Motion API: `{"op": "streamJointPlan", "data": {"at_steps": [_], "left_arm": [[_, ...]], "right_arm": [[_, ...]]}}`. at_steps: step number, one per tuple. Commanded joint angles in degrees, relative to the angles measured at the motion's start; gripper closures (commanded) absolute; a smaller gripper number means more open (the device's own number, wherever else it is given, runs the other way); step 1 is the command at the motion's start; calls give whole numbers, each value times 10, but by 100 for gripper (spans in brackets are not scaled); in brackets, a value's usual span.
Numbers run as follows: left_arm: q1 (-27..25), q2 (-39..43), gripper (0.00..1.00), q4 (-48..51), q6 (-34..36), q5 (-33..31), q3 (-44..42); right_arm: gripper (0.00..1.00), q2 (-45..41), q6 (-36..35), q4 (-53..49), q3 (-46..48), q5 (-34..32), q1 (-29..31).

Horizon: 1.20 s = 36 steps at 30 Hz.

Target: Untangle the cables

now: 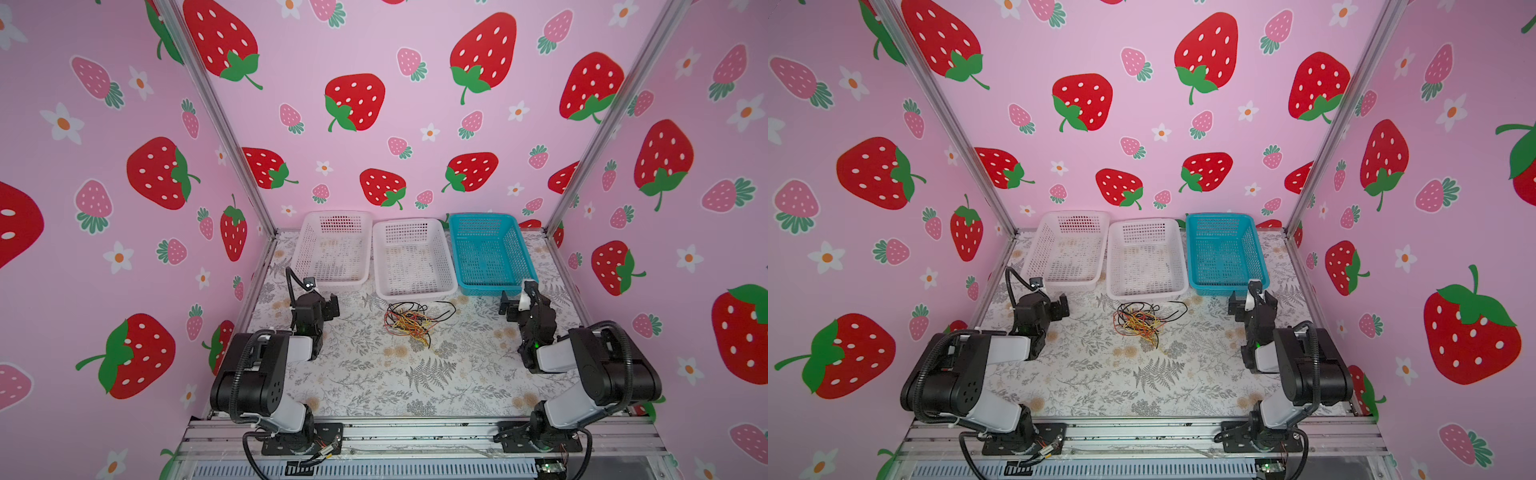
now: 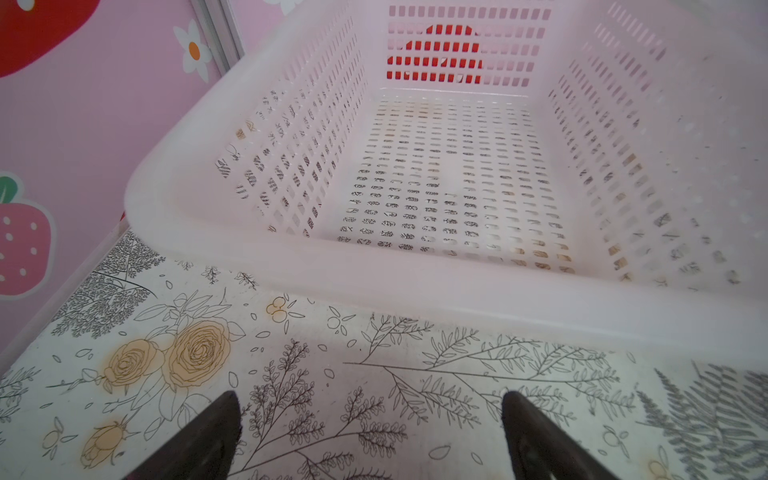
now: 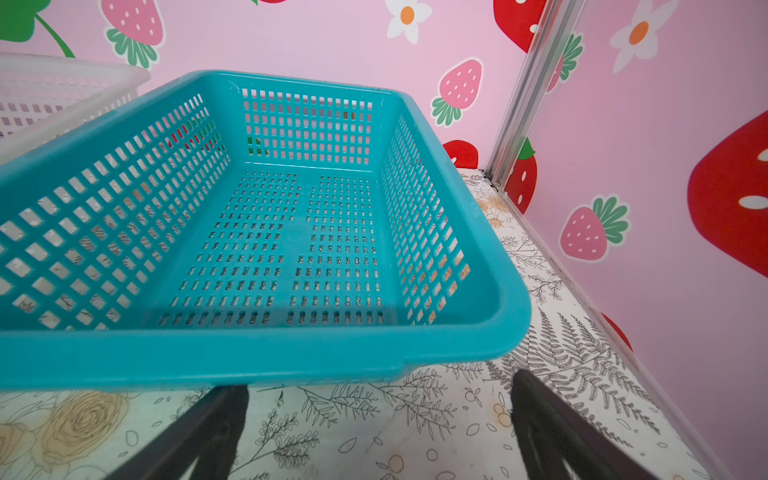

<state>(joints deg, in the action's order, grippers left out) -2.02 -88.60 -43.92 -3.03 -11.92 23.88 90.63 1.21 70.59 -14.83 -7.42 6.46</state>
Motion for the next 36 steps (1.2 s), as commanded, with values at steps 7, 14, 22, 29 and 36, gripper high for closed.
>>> {"op": "streamJointPlan", "data": {"at_steps": [7,14,22,29,36], "left_arm": [[3,-1,1,-17,1,1,12],[3,0,1,-17,0,2,12],[3,-1,1,-17,1,1,12],[3,0,1,-16,0,2,12],[12,1,1,-13,-2,24,13]], "right_arm": [[1,-41,-8,-29,-15,-11,6],[1,-204,27,-128,0,-32,12],[1,-348,130,-222,1,66,65],[1,-409,360,-278,-23,249,70],[1,-415,274,-471,-118,223,176]]}}
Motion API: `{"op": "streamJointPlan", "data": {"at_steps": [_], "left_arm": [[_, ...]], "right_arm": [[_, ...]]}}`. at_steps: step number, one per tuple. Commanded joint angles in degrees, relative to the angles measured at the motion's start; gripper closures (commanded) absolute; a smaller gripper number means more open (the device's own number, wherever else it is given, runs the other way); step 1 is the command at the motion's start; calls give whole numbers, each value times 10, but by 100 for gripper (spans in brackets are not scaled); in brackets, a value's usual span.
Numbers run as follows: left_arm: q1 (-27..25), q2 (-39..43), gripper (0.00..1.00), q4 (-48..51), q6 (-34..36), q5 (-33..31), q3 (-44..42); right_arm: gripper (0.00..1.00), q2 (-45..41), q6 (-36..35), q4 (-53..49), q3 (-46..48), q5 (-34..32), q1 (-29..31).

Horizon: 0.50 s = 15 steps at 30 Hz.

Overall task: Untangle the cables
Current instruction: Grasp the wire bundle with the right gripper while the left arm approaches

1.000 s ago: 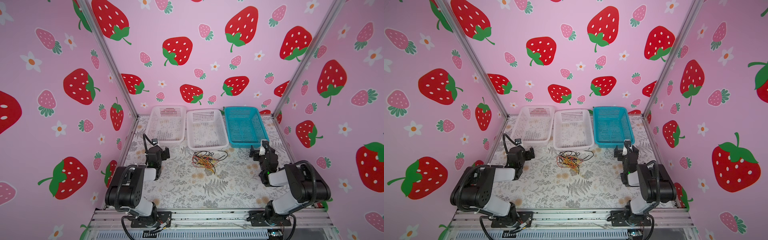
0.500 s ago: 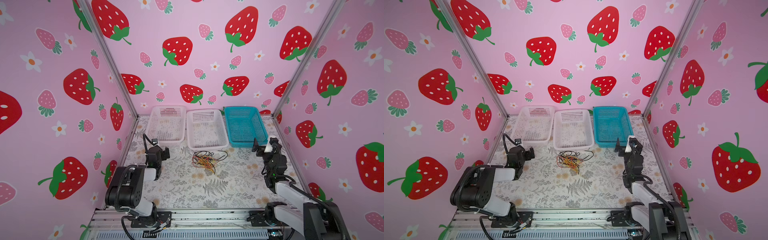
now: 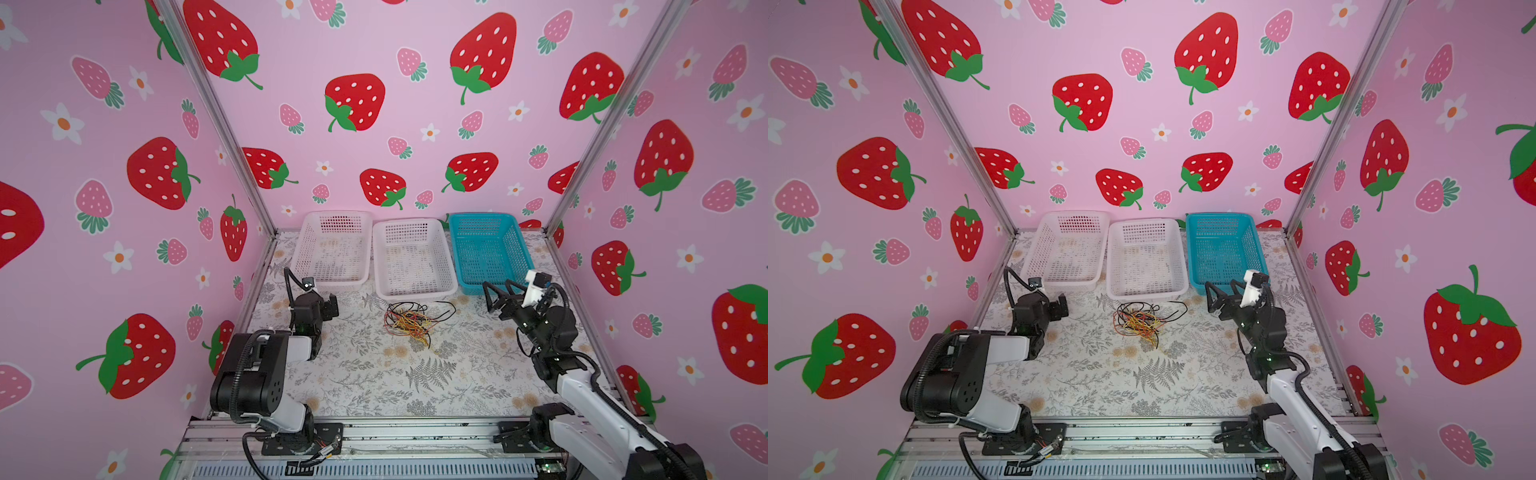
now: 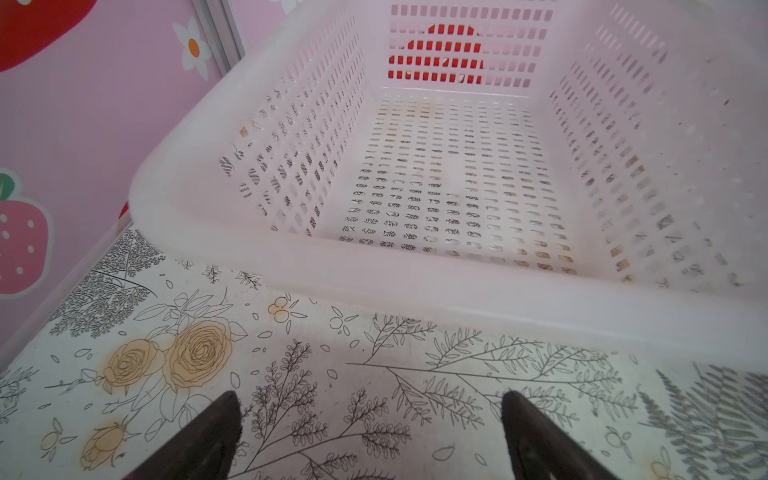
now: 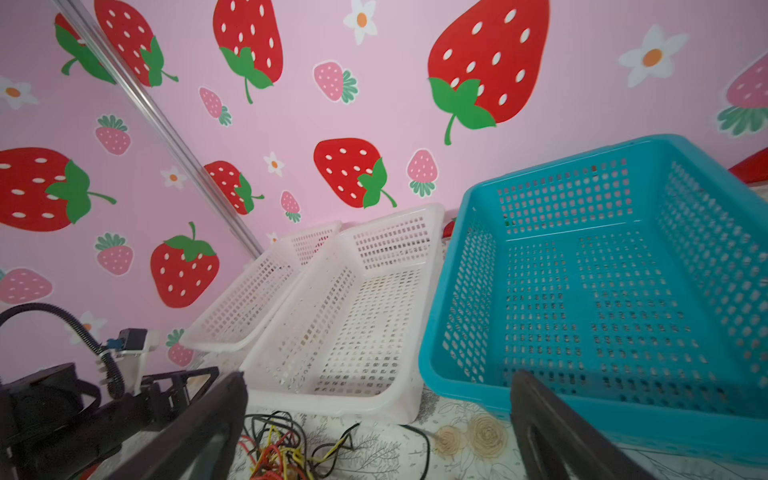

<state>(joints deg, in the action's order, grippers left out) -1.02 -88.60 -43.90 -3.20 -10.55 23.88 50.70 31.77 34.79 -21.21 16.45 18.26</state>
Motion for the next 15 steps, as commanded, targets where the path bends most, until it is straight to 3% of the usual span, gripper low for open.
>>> {"op": "streamJointPlan", "data": {"at_steps": [1,3,8,15], "left_arm": [[3,5,1,-7,-4,9,16],[3,31,1,50,1,18,33],[0,106,1,132,-2,33,43],[-35,263,1,251,-69,35,46]], "right_arm": [[1,-20,-55,-139,-65,-48,90],[1,-21,-63,-166,-76,-78,122],[1,56,-102,-232,-125,-53,161],[3,175,-187,-304,-214,-117,237]]}}
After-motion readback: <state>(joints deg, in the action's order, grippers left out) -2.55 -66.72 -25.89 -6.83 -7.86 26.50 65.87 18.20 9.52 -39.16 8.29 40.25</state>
